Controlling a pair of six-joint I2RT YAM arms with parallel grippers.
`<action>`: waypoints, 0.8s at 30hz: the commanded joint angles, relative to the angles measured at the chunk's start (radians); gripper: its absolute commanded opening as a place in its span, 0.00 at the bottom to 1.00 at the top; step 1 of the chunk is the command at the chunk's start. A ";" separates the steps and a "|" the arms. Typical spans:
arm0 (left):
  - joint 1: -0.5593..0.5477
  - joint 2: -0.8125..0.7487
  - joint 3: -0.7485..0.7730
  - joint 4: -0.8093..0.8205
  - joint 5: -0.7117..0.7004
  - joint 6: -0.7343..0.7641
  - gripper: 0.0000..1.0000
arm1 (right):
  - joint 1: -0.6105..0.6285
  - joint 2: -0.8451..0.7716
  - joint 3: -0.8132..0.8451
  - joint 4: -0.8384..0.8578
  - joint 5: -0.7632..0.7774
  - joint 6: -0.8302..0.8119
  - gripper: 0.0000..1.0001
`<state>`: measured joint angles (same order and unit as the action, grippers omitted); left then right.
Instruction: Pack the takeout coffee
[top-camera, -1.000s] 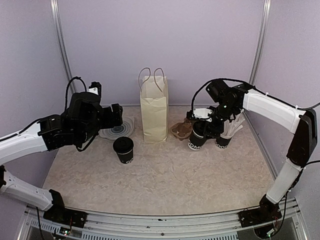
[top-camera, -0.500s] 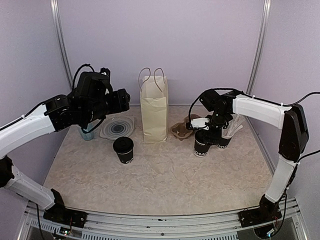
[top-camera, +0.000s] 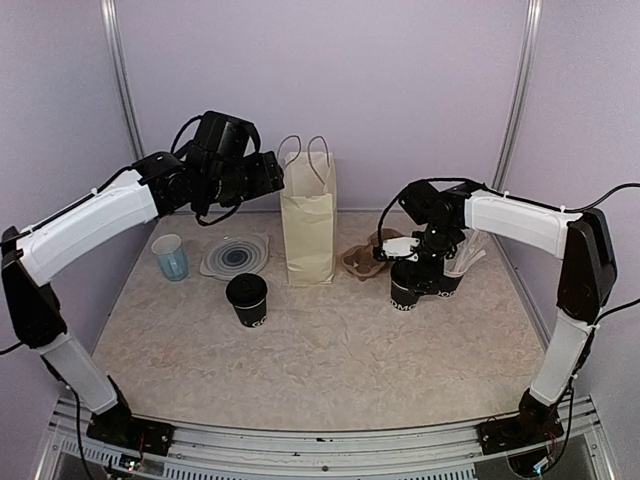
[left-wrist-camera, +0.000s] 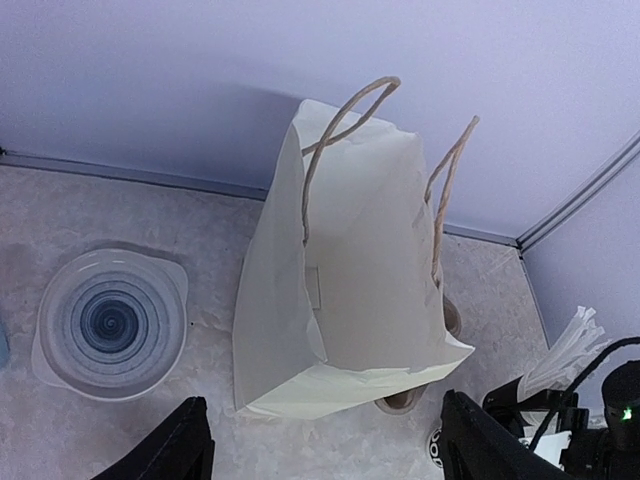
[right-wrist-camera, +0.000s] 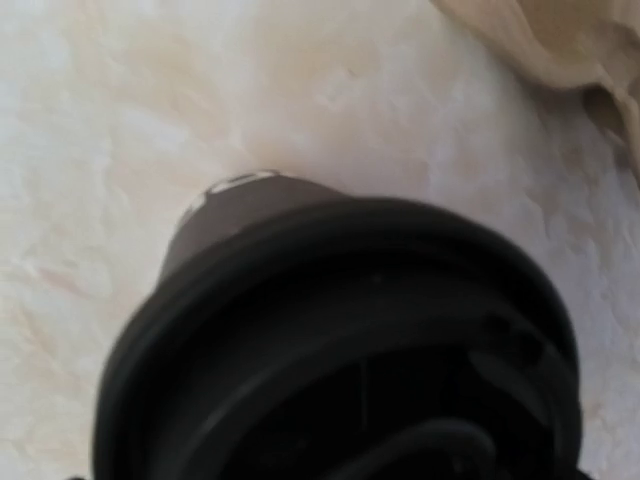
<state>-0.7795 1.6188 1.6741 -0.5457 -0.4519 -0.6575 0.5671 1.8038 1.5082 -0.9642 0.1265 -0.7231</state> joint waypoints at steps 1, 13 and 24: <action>0.018 0.071 0.099 -0.066 0.021 -0.079 0.75 | 0.009 -0.013 0.049 -0.036 -0.102 0.028 0.99; 0.081 0.343 0.387 -0.214 0.008 -0.172 0.58 | 0.011 -0.048 0.199 -0.125 -0.216 0.048 0.99; 0.146 0.467 0.462 -0.194 0.115 -0.133 0.18 | 0.028 0.090 0.393 -0.102 -0.276 0.086 0.86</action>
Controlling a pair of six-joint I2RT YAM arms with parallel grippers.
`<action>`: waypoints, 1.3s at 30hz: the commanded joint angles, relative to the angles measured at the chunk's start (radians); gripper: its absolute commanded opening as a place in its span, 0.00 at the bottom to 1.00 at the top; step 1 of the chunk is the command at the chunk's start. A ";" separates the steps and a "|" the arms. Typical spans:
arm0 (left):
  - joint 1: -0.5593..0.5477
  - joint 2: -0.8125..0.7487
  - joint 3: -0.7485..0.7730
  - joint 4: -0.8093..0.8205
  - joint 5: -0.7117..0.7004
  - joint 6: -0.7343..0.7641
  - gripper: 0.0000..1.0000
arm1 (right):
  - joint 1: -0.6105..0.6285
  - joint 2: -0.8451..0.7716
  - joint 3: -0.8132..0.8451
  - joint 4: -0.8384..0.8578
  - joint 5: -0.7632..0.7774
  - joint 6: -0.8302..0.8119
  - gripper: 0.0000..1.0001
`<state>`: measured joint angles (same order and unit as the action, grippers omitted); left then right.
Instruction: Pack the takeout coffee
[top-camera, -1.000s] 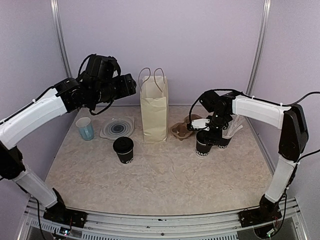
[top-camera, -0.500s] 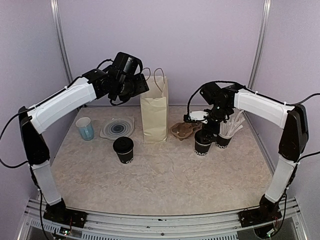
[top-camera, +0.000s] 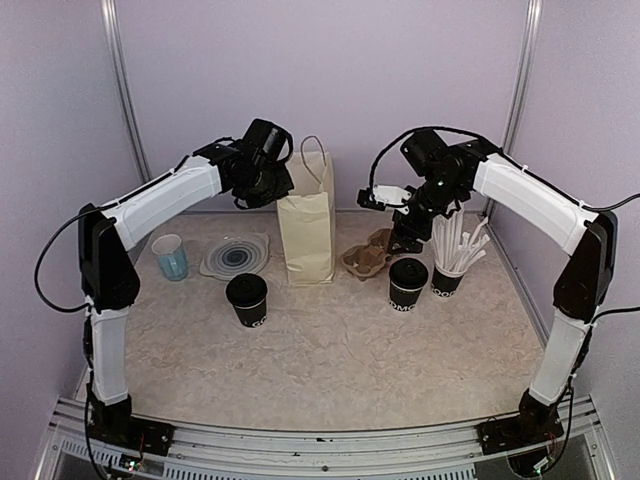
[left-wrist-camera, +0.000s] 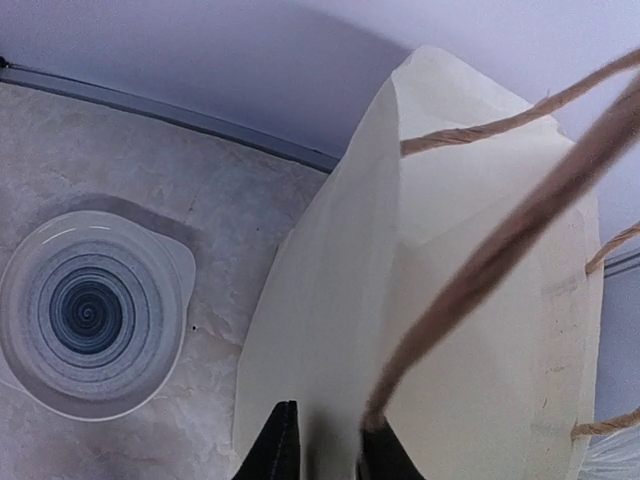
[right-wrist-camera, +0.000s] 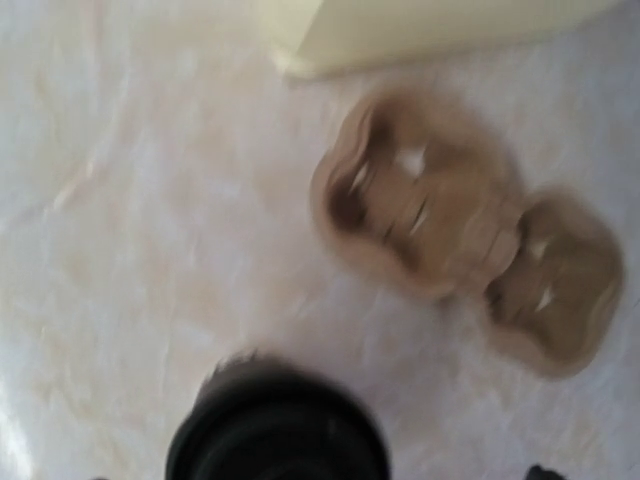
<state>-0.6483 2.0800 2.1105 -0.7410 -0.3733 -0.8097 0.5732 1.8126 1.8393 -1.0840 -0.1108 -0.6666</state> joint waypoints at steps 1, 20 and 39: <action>0.020 0.006 0.026 0.007 0.040 0.026 0.13 | 0.022 0.100 0.077 0.028 -0.043 0.025 0.85; 0.117 -0.290 -0.077 0.173 -0.075 0.016 0.00 | 0.037 0.364 0.164 0.124 -0.005 0.043 0.76; 0.085 -0.693 -0.278 0.127 -0.094 0.046 0.00 | 0.072 0.618 0.326 0.084 -0.038 -0.014 0.69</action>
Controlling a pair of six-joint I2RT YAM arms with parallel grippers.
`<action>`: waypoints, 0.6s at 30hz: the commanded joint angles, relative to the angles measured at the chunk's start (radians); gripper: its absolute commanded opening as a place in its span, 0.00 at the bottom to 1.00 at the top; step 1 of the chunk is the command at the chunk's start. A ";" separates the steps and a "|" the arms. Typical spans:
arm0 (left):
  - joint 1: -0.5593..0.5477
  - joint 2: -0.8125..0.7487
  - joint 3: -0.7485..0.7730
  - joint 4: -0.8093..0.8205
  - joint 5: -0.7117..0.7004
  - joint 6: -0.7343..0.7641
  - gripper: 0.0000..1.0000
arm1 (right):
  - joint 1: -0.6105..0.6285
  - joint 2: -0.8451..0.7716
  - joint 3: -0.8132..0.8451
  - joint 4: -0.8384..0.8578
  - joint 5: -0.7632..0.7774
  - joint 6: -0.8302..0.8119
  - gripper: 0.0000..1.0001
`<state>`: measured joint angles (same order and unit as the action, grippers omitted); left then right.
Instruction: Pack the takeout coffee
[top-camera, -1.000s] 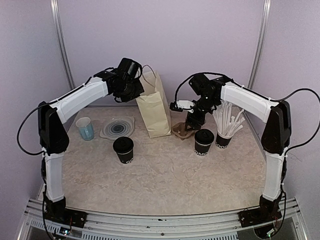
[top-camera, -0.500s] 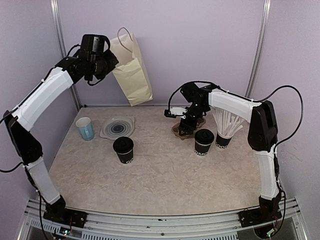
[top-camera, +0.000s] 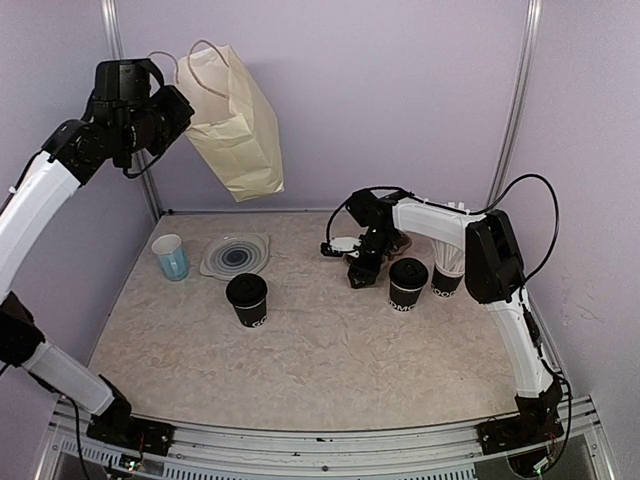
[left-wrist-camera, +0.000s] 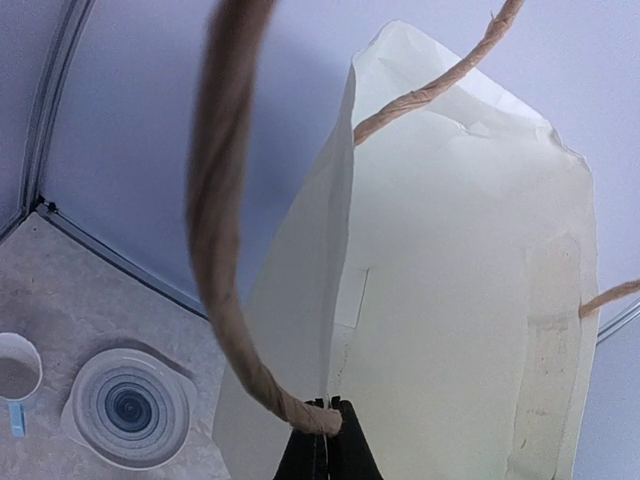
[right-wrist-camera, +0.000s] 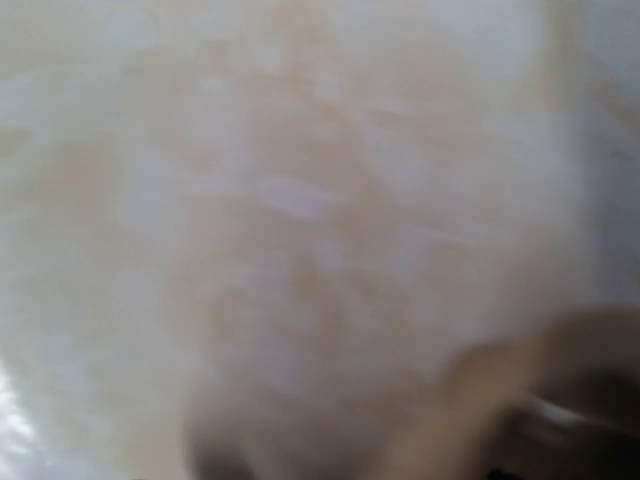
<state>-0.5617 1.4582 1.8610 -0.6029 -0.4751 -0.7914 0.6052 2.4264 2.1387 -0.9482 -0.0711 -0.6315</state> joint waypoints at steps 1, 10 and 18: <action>-0.001 -0.083 -0.032 -0.020 0.009 0.038 0.00 | 0.051 -0.005 0.012 -0.062 -0.102 -0.064 0.68; 0.018 -0.187 -0.027 -0.067 0.126 0.199 0.00 | 0.155 -0.185 -0.299 -0.051 -0.240 -0.151 0.65; 0.020 -0.234 -0.011 -0.165 0.344 0.363 0.00 | 0.228 -0.432 -0.659 -0.053 -0.299 -0.241 0.64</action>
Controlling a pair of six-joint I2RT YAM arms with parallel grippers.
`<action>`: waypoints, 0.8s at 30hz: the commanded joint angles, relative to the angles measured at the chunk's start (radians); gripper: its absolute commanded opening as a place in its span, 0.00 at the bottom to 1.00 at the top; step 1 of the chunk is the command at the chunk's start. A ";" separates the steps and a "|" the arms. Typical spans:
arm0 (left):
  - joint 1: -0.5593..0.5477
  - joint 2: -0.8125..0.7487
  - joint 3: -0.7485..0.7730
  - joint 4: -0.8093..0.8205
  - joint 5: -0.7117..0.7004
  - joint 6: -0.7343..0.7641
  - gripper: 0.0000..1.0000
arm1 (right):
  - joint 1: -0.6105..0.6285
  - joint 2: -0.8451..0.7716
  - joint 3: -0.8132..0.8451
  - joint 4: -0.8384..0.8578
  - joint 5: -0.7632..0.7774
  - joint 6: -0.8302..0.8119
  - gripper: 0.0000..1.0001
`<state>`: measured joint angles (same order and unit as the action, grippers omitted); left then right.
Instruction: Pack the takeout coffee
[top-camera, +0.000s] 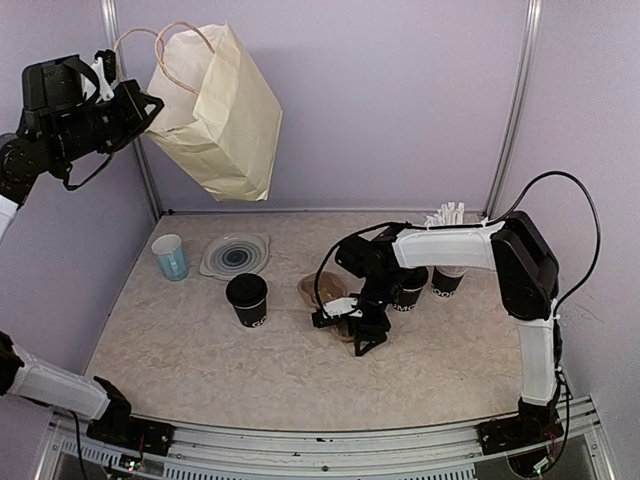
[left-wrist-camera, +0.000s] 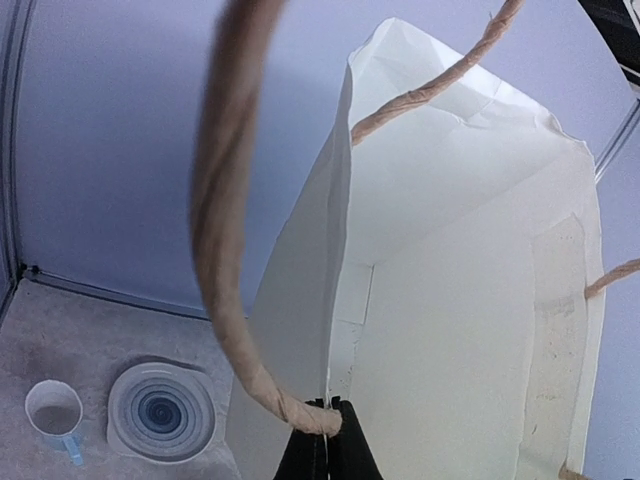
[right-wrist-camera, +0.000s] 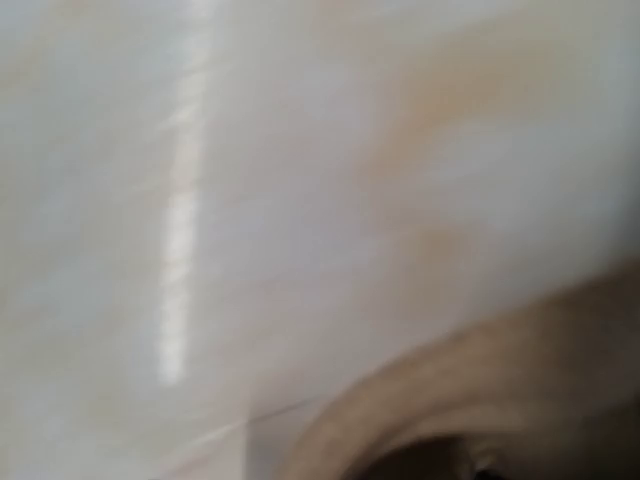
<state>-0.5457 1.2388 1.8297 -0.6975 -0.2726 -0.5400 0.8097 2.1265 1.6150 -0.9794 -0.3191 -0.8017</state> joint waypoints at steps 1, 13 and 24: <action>0.004 -0.017 0.020 -0.082 0.157 0.118 0.00 | 0.030 -0.164 -0.182 -0.027 -0.050 -0.083 0.65; 0.003 -0.020 -0.021 -0.109 0.410 0.186 0.00 | 0.013 -0.497 -0.666 -0.006 0.142 -0.172 0.67; -0.097 0.079 -0.052 -0.226 0.655 0.261 0.00 | -0.235 -0.787 -0.872 0.008 0.243 -0.332 0.72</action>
<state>-0.5869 1.2808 1.8034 -0.8665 0.2768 -0.3309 0.6437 1.4181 0.7990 -0.9913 -0.1162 -1.0382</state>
